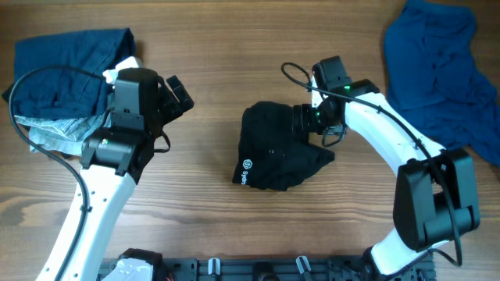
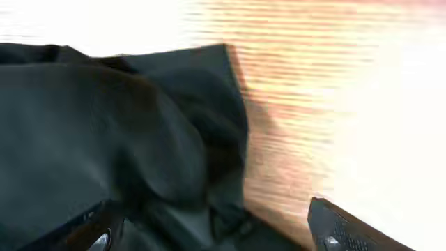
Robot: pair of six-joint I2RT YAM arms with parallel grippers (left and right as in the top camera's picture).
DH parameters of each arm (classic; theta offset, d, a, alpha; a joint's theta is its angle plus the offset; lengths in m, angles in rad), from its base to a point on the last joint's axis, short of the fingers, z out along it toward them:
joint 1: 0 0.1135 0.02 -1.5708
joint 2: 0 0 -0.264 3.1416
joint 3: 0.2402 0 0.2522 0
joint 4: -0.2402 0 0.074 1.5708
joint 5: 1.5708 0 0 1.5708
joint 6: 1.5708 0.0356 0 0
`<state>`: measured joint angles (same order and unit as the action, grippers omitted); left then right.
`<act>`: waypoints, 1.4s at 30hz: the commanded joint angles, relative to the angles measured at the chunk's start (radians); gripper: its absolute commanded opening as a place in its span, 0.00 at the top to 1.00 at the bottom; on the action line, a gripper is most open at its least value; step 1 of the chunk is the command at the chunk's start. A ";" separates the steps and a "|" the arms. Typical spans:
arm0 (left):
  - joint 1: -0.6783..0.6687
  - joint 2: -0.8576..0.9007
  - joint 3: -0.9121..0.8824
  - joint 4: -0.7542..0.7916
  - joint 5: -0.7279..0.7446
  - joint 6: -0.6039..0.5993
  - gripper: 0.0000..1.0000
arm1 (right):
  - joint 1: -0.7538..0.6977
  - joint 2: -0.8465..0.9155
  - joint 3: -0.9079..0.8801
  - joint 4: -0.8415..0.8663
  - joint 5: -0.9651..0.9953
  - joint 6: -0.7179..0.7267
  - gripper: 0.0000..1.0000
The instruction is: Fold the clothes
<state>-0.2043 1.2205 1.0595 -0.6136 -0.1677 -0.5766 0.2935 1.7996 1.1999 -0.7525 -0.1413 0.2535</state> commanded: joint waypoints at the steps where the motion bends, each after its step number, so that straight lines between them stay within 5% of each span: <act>1: 0.006 0.006 0.003 0.003 -0.017 0.023 0.00 | 0.007 0.073 0.004 0.009 -0.043 -0.042 0.15; 6: 0.006 0.006 0.003 0.003 -0.017 0.023 0.00 | 0.007 0.206 0.002 0.061 -0.039 -0.045 0.15; 13: 0.006 0.006 0.003 0.004 -0.018 0.023 0.00 | 0.006 0.222 0.014 0.391 0.142 -0.071 0.18; 16: 0.006 0.006 0.003 0.004 -0.017 0.023 0.00 | 0.006 0.218 0.075 0.309 0.125 -0.066 0.12; 21: 0.006 0.006 0.003 0.003 -0.017 0.023 0.00 | -0.072 0.117 0.299 -0.113 -0.047 -0.038 0.00; 28: 0.006 0.006 0.003 0.003 -0.017 0.023 0.00 | -0.264 0.040 0.184 -0.287 -0.362 -0.055 0.00; 42: 0.006 0.006 0.003 0.003 -0.017 0.023 0.00 | -0.234 0.040 -0.435 0.372 -0.629 -0.015 0.06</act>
<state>-0.2043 1.2213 1.0595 -0.6132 -0.1680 -0.5697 0.0273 1.7844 0.8837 -0.4683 -0.7494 0.2356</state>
